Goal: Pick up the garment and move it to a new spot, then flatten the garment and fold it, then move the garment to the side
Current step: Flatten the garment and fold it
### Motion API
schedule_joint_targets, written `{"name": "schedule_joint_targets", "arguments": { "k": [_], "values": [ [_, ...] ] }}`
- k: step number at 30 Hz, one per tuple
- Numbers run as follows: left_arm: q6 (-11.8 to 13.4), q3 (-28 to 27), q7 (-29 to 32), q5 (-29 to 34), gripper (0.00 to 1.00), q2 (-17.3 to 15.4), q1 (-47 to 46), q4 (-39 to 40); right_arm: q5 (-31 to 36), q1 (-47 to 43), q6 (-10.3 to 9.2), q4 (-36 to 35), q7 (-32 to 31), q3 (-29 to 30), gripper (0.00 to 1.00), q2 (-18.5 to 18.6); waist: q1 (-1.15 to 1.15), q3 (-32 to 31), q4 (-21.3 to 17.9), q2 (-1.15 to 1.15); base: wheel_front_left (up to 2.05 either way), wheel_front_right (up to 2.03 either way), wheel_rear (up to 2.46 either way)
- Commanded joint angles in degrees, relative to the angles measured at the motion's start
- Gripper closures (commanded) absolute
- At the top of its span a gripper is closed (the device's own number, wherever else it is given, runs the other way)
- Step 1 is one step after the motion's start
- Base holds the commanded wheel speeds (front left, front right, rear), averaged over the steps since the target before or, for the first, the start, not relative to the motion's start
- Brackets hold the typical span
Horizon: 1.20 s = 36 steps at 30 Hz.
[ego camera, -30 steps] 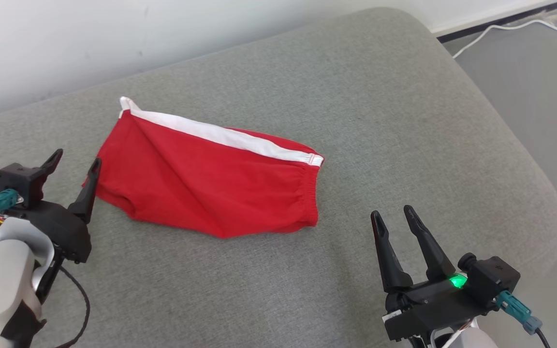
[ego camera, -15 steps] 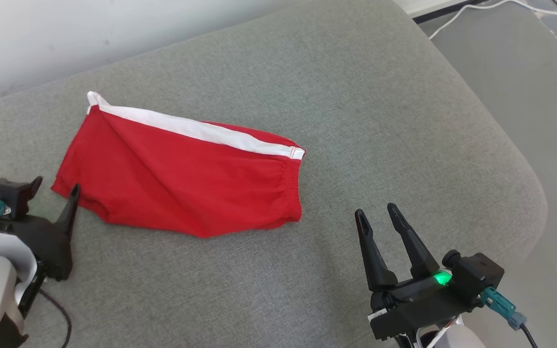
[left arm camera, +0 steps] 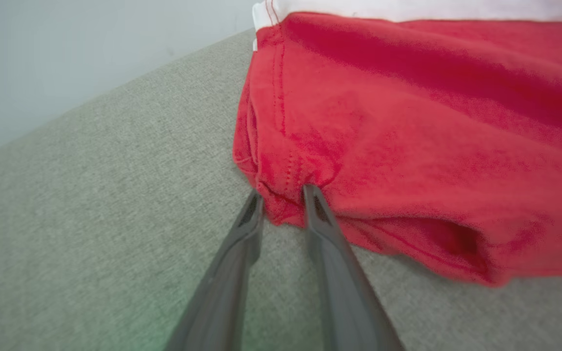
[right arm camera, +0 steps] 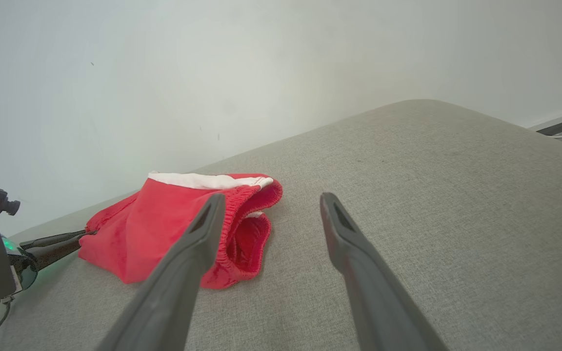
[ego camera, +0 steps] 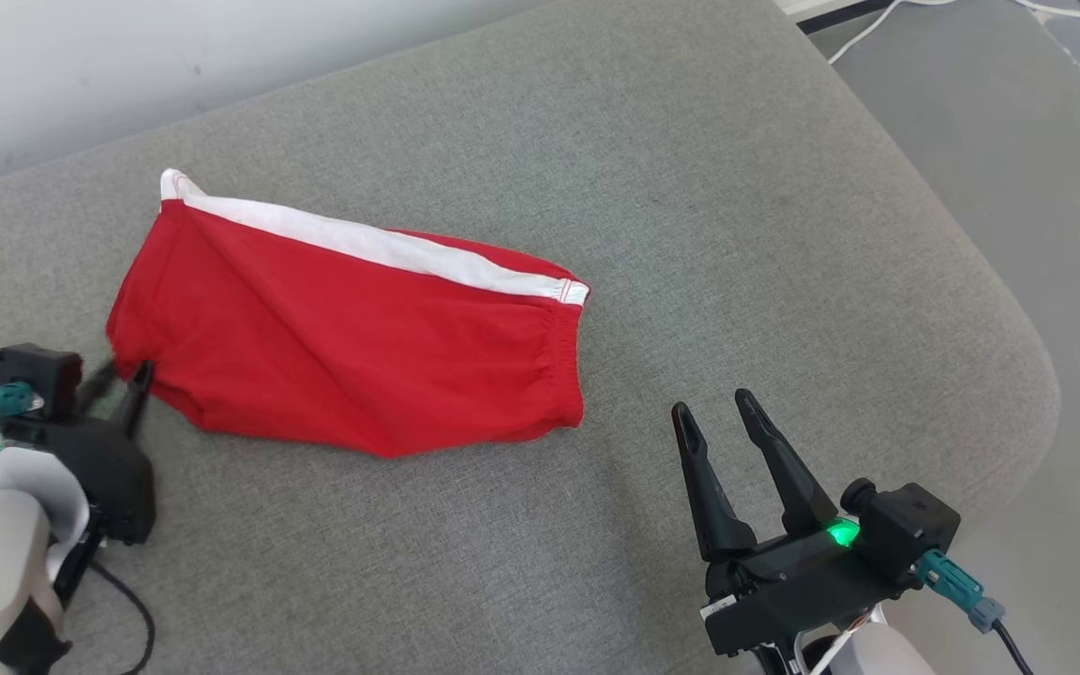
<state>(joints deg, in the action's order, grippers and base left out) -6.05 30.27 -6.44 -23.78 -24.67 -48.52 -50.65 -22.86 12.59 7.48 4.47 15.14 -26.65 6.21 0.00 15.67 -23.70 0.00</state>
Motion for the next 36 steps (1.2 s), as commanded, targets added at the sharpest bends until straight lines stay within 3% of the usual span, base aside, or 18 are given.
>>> {"name": "schedule_joint_targets", "arguments": {
  "k": [1,14,25,36],
  "values": [
    [-0.28,0.82,-0.11,-0.59,1.0,0.52,-0.04,-0.45,0.66,0.31,0.03,0.06,0.16,-0.1,0.0,-0.04,0.0,-0.36,0.29,0.0,0.0,0.0,0.0],
    [0.85,1.82,-4.13,-1.7,1.0,2.55,6.34,2.56,1.74,-2.06,0.03,0.69,0.16,1.43,0.0,0.49,0.0,-5.61,3.89,0.0,0.0,0.0,0.0],
    [5.06,1.35,-4.45,-4.7,1.0,2.82,19.1,15.39,2.73,-5.9,0.03,1.18,0.16,4.48,0.0,2.04,0.0,-11.11,10.33,0.0,0.0,0.0,0.0],
    [9.37,0.94,-2.8,-7.12,1.0,2.15,28.35,27.53,3.13,-8.65,0.03,1.52,0.15,6.23,0.0,2.8,0.0,-12.98,14.39,0.0,0.0,0.0,0.0]
  ]
}}
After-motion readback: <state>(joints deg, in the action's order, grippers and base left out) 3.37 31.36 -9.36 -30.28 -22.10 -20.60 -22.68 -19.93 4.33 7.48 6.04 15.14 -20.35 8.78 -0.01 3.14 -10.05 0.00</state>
